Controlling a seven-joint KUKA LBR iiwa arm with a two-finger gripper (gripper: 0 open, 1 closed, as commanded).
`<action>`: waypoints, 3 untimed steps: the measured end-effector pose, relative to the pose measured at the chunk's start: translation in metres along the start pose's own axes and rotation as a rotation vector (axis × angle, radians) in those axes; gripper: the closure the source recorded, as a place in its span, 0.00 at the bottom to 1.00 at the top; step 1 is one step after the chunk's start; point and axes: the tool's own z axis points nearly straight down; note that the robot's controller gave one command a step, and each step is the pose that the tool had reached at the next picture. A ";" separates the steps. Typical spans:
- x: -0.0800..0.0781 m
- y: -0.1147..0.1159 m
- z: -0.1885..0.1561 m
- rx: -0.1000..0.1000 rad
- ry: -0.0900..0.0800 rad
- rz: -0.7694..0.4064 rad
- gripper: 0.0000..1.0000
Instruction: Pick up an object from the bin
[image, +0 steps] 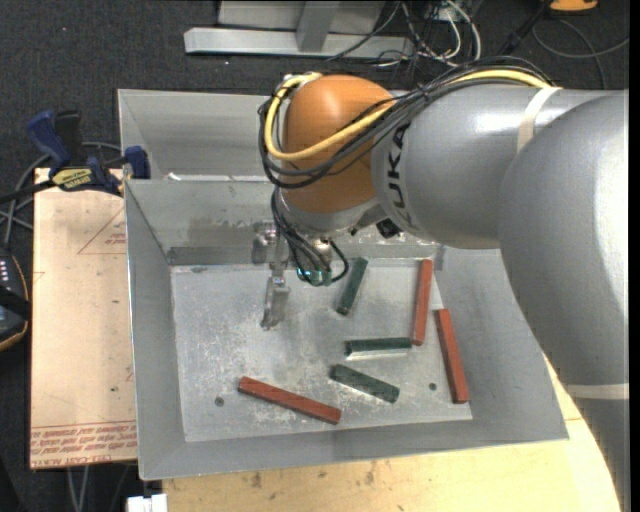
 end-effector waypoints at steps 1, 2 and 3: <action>0.068 -0.046 0.042 0.003 0.001 -0.094 0.00; 0.110 -0.015 0.099 0.000 0.002 -0.057 0.00; 0.106 -0.017 0.095 -0.001 -0.006 -0.051 1.00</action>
Offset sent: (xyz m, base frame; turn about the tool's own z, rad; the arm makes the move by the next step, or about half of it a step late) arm -0.0656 -0.0447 -0.0391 -0.0972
